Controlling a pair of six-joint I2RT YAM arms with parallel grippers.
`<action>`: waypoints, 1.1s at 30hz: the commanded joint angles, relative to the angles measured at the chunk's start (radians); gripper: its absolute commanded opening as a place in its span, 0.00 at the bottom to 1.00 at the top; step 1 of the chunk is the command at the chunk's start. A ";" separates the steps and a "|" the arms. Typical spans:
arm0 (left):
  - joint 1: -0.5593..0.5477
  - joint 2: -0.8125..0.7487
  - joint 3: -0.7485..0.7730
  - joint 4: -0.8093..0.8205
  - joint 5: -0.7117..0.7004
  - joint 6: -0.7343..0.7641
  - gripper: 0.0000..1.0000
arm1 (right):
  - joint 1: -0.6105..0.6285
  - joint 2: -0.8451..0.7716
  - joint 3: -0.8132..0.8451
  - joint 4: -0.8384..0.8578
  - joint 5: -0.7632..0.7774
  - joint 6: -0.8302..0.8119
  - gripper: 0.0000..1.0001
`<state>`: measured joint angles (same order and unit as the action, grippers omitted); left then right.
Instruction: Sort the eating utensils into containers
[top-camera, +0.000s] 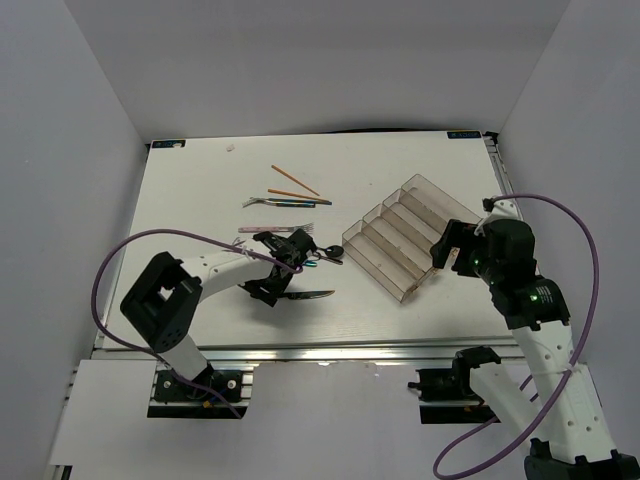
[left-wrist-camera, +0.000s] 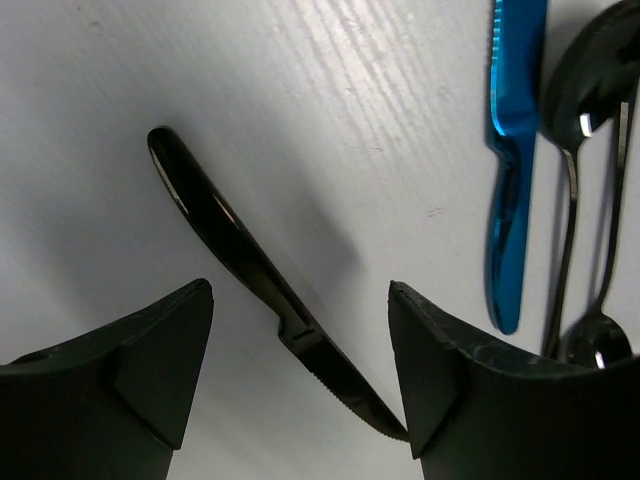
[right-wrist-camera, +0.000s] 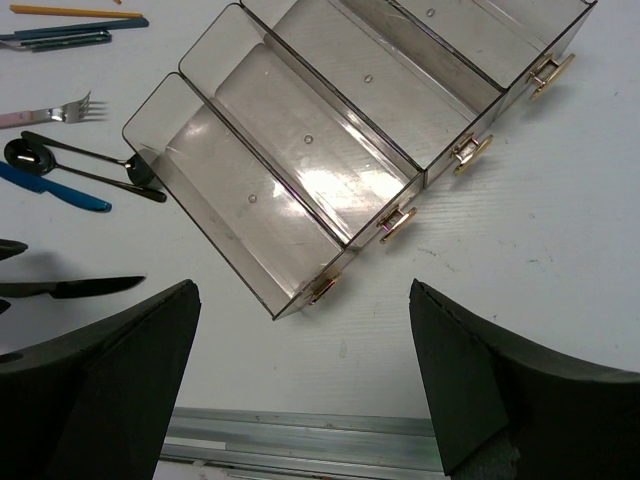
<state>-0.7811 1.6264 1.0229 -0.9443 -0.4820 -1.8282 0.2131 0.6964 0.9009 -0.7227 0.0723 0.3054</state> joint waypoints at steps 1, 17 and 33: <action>-0.003 0.027 -0.003 -0.039 0.020 -0.045 0.80 | -0.003 -0.021 -0.010 0.055 -0.026 -0.012 0.89; -0.003 0.145 -0.003 -0.094 0.075 -0.055 0.65 | -0.003 -0.034 -0.022 0.088 -0.101 0.000 0.89; 0.000 0.171 -0.118 0.030 0.129 -0.026 0.25 | -0.004 -0.037 -0.025 0.114 -0.187 0.009 0.89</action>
<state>-0.7811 1.7245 0.9981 -0.9909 -0.4286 -1.8515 0.2131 0.6689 0.8845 -0.6666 -0.0765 0.3084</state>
